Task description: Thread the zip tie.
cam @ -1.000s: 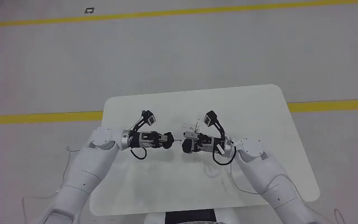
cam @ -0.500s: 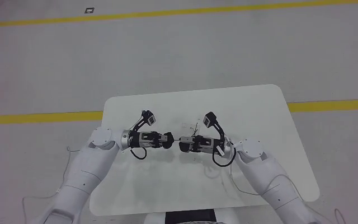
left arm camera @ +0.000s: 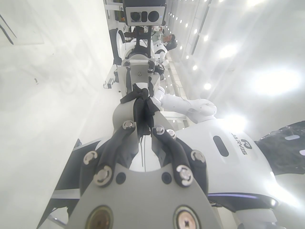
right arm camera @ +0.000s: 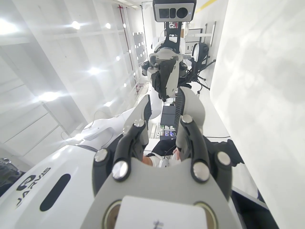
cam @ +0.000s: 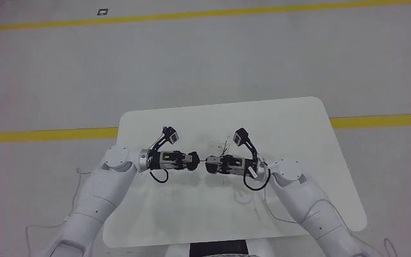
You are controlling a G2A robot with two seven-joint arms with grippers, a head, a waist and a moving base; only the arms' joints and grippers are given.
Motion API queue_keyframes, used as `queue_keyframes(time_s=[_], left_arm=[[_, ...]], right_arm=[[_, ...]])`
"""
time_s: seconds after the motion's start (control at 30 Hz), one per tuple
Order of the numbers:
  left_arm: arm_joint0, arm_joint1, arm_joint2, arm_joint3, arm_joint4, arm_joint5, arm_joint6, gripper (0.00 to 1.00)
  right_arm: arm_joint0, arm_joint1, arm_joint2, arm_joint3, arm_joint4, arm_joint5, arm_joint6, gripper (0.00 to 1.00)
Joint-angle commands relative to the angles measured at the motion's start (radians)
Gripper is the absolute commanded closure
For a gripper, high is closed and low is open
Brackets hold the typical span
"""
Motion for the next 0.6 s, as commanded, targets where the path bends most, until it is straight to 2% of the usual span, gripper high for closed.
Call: queue_keyframes(time_s=[0.0,0.57], left_arm=[[0.000,0.000,0.000,0.000,0.000,0.000,0.000,1.00],[0.000,0.000,0.000,0.000,0.000,0.000,0.000,1.00]], right_arm=[[0.000,0.001,-0.001,0.001,0.002,-0.001,-0.002,0.84],[0.009,0.007,-0.014,0.007,0.009,0.002,-0.017,0.96]])
